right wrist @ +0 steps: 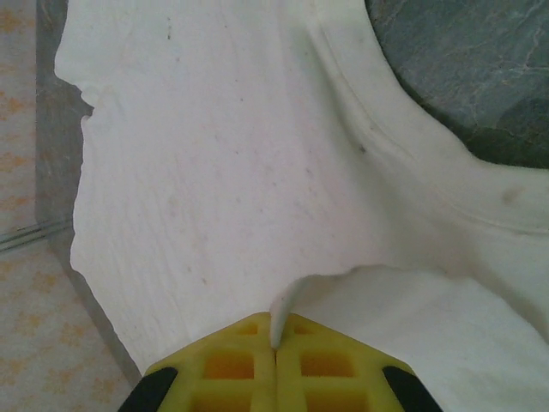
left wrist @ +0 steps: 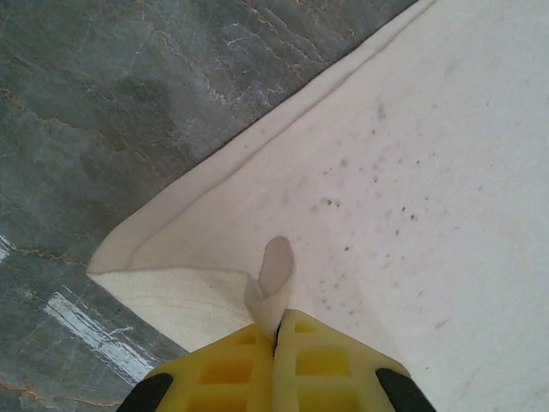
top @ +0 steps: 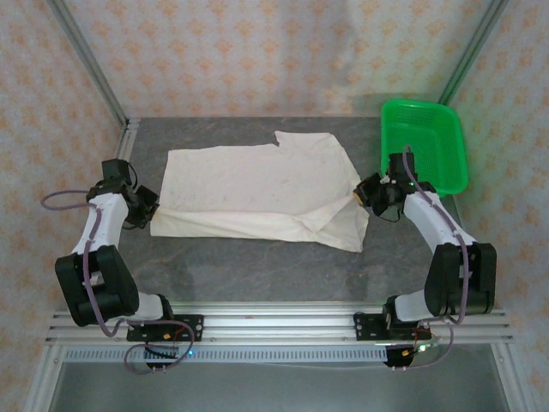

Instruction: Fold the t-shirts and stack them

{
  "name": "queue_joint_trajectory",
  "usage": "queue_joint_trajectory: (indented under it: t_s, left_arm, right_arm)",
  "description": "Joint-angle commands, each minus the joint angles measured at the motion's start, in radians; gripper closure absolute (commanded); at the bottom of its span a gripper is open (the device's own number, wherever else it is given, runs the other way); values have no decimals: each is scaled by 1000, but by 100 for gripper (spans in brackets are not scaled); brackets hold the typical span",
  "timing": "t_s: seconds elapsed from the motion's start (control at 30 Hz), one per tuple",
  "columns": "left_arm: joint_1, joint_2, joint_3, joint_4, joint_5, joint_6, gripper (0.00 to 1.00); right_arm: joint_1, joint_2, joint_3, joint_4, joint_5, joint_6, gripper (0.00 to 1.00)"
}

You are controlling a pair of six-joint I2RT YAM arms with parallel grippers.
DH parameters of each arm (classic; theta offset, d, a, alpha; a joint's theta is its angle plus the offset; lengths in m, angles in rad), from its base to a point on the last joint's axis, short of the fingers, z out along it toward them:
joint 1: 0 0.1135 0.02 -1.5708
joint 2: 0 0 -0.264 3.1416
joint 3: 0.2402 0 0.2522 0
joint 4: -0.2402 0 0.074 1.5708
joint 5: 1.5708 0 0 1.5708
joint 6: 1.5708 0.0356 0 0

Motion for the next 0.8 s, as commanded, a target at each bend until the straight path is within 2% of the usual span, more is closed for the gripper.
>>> queue_joint_trajectory:
  t_s: [0.0,0.77]
  left_arm:
    - [4,20,40,-2,-4,-7,100]
    - [-5,192,116,67,6,13,100]
  right_arm:
    - [7,31,42,-29,-4,-16,100]
    - [6,257,308,-89,9,-96,100]
